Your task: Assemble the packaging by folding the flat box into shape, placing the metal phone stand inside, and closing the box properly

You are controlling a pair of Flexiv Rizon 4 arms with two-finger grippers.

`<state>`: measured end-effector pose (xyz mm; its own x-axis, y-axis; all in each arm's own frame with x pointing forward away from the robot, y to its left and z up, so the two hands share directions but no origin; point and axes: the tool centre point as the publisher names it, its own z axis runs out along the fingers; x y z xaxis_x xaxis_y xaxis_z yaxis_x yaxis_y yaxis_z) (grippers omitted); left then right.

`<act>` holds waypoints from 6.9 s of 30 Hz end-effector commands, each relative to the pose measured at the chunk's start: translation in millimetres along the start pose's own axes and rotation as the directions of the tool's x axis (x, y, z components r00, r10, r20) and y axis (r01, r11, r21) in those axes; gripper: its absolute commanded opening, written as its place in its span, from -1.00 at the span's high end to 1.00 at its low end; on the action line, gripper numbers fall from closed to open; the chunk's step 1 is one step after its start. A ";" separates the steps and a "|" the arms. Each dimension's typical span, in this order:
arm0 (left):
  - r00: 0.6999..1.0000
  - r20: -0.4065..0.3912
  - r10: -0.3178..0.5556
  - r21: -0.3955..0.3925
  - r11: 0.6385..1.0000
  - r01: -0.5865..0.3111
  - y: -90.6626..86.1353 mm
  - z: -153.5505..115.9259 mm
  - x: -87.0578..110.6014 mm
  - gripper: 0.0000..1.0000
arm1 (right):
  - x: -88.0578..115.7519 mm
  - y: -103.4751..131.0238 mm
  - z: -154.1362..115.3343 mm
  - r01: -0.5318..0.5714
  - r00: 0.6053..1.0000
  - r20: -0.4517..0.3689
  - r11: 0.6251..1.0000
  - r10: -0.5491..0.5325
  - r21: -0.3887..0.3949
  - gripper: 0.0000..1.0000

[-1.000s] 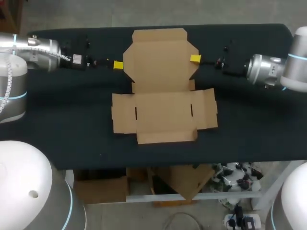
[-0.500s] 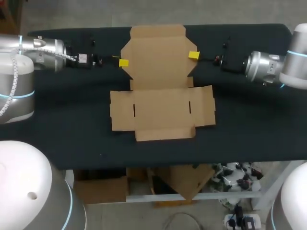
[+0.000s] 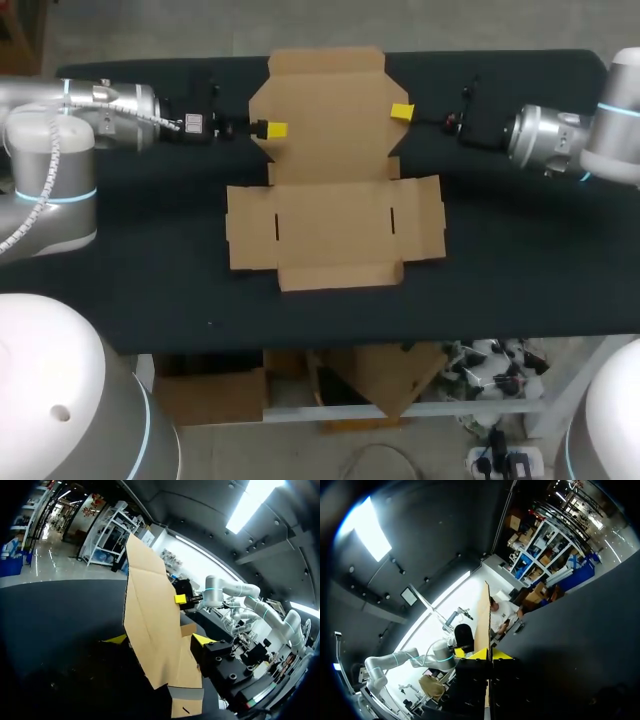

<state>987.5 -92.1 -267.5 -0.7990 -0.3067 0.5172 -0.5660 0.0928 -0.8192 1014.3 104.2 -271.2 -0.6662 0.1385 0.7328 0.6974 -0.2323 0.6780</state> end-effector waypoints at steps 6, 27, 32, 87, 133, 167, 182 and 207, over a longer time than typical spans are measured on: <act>1.000 -0.020 0.005 0.003 1.000 -0.005 -0.9 12.2 -0.7 -0.18 | -2.9 2.7 3.3 0.009 1.000 -0.026 1.000 -0.009 -0.005 1.00; 0.998 -0.055 0.023 -0.013 1.000 -0.024 -5.7 31.0 4.8 0.29 | 3.4 9.0 14.7 0.032 0.998 -0.049 0.999 -0.032 0.005 1.00; 0.998 -0.058 0.026 -0.011 1.000 -0.027 -5.7 32.2 6.1 0.36 | 4.7 9.5 15.5 0.037 0.998 -0.053 0.999 -0.037 0.005 1.00; 0.974 -0.177 0.141 0.027 0.990 -0.138 -61.4 39.7 5.2 1.00 | 76.6 -3.7 -97.1 0.164 0.945 0.285 0.986 -0.157 -0.002 1.00; 0.960 -0.222 0.173 0.047 0.985 -0.166 -78.3 47.1 7.7 1.00 | 115.4 -87.0 -121.7 0.291 0.857 0.406 0.949 -0.316 0.125 1.00; 0.933 -0.178 0.314 0.075 0.949 -0.305 -79.8 35.4 99.9 1.00 | 145.6 -147.7 -152.5 0.380 0.812 0.391 0.901 -0.433 0.209 1.00; 0.904 -0.253 0.346 0.078 0.938 -0.337 -65.0 34.8 95.3 1.00 | 145.6 -167.3 -133.2 0.395 0.800 0.380 0.884 -0.464 0.249 1.00; 0.874 -0.264 0.408 0.097 0.913 -0.397 -52.4 35.8 75.9 1.00 | 124.4 -179.9 -82.8 0.403 0.785 0.380 0.869 -0.490 0.289 1.00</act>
<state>962.7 -155.2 -188.8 -0.9824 0.0135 0.1865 -0.1835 0.1209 -0.9756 776.1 73.2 -298.7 -0.7665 0.5840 0.2673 0.4146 0.1321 0.9004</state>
